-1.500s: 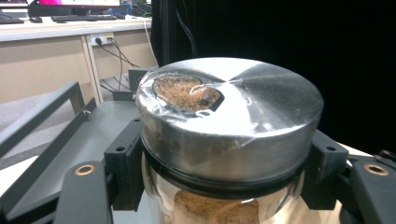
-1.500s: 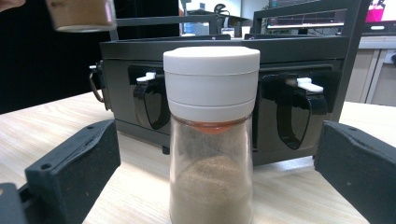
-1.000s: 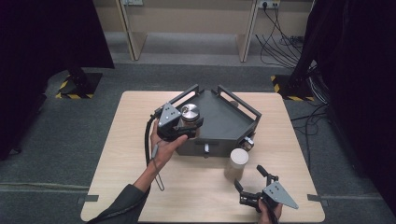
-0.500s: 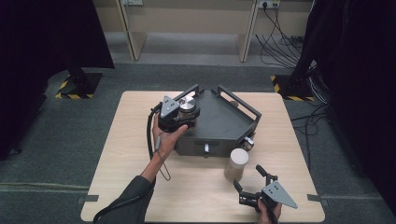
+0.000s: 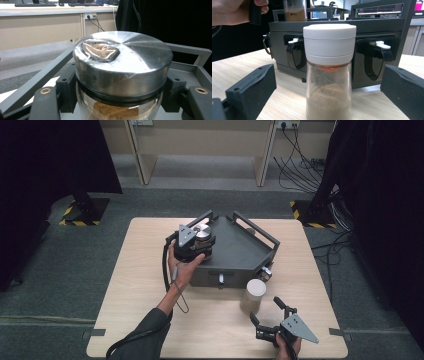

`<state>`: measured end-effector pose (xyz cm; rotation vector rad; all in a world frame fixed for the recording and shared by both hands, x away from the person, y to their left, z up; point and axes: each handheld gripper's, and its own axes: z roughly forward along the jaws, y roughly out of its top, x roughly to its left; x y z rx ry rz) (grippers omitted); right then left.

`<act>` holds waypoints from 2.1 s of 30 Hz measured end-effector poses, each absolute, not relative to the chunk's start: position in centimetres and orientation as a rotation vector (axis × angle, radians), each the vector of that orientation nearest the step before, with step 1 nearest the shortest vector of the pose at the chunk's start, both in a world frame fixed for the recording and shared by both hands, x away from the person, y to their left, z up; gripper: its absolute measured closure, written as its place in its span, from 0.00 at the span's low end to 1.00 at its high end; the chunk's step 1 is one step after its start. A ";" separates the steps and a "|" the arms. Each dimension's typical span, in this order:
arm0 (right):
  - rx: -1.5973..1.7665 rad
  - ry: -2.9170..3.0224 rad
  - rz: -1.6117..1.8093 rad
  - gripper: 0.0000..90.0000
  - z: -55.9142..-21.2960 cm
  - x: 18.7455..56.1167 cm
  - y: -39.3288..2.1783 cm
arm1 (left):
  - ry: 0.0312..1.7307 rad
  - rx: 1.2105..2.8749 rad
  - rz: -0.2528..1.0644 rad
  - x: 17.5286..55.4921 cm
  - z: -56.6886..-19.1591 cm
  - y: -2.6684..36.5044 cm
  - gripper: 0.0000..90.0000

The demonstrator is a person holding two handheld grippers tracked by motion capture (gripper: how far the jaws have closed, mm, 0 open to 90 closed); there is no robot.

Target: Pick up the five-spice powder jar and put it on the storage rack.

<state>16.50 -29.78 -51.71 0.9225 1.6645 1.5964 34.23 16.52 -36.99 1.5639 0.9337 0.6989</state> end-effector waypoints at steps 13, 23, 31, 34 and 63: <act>0.919 1.666 1.597 0.01 -51.7 16.5 -29.8 | 0.928 1.570 0.755 34.1 -38.2 15.8 0.34; 0.915 1.666 1.595 0.01 -51.7 16.5 -29.8 | 0.894 1.507 0.744 33.3 -37.7 16.6 0.04; 0.918 1.670 1.592 0.01 -51.7 16.5 -29.7 | 0.863 1.513 0.744 32.5 -37.1 17.2 0.00; 0.917 1.671 1.592 0.01 -51.7 16.5 -29.7 | 0.857 1.506 0.738 32.2 -37.0 17.5 0.00; 0.921 1.671 1.588 0.01 -51.7 16.5 -29.7 | 0.693 1.484 0.604 25.2 -38.7 22.4 0.00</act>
